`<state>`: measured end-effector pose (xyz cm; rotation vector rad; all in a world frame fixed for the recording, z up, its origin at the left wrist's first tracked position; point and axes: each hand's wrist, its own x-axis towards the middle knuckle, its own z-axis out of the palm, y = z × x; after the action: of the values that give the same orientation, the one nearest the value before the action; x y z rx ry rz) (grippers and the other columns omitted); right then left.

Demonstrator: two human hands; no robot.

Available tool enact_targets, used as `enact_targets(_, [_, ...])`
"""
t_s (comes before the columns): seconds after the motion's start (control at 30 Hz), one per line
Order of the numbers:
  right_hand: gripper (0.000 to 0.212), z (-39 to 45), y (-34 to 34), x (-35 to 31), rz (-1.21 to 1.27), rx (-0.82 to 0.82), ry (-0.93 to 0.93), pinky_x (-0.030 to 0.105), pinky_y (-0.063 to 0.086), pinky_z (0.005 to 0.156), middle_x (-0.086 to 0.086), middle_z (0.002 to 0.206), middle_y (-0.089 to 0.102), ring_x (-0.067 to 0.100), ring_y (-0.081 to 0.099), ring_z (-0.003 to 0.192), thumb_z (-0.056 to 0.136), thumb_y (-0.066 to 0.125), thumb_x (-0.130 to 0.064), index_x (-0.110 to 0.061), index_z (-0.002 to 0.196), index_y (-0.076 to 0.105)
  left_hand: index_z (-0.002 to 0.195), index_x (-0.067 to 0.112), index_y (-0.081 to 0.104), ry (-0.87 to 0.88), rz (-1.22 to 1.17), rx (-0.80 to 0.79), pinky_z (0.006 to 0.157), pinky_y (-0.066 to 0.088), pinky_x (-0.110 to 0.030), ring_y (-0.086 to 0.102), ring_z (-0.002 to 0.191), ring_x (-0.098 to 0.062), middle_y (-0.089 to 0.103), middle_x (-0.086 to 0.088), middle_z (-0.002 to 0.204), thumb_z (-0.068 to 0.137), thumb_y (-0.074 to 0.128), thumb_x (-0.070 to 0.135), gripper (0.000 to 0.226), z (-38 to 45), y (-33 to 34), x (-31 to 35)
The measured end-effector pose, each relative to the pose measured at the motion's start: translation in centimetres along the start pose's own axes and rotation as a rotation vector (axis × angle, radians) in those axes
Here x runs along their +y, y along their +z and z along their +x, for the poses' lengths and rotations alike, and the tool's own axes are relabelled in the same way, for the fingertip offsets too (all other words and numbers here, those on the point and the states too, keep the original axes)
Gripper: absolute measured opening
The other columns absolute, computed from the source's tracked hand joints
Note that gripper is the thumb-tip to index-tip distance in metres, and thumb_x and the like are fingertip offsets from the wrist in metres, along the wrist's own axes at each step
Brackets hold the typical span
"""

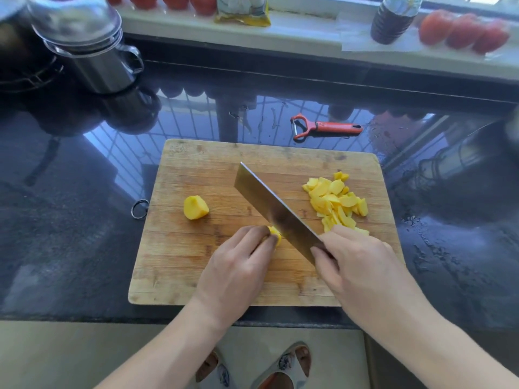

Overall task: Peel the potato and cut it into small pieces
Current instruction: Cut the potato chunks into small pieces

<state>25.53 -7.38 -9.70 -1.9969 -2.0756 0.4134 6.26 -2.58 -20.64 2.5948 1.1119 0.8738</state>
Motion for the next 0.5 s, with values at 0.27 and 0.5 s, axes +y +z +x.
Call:
enact_targets(0.27, [0.024, -1.2, -0.9, -0.1, -0.143, -0.071, -0.006, 0.039, 0.047, 0.041, -0.006, 0.071, 0.045, 0.018, 0.050, 0.050, 0.095, 0.047, -0.038, -0.027, 0.075, 0.050, 0.109, -0.001, 0.074, 0.007, 0.004, 0.009, 0.092, 0.056, -0.036, 0.068, 0.099, -0.030, 0.070, -0.014, 0.110, 0.094, 0.068, -0.007, 0.017, 0.1, 0.0, 0.0])
enact_targets(0.5, [0.030, -1.3, -1.9, 0.4, -0.202, -0.218, 0.068, 0.041, 0.052, 0.055, -0.009, 0.076, 0.047, 0.017, 0.056, 0.063, 0.093, 0.034, -0.048, -0.027, 0.076, 0.047, 0.106, 0.001, 0.074, 0.006, -0.003, 0.005, 0.091, 0.056, -0.037, 0.067, 0.099, -0.030, 0.070, -0.013, 0.109, 0.096, 0.065, -0.006, 0.015, 0.1, -0.1, 0.1])
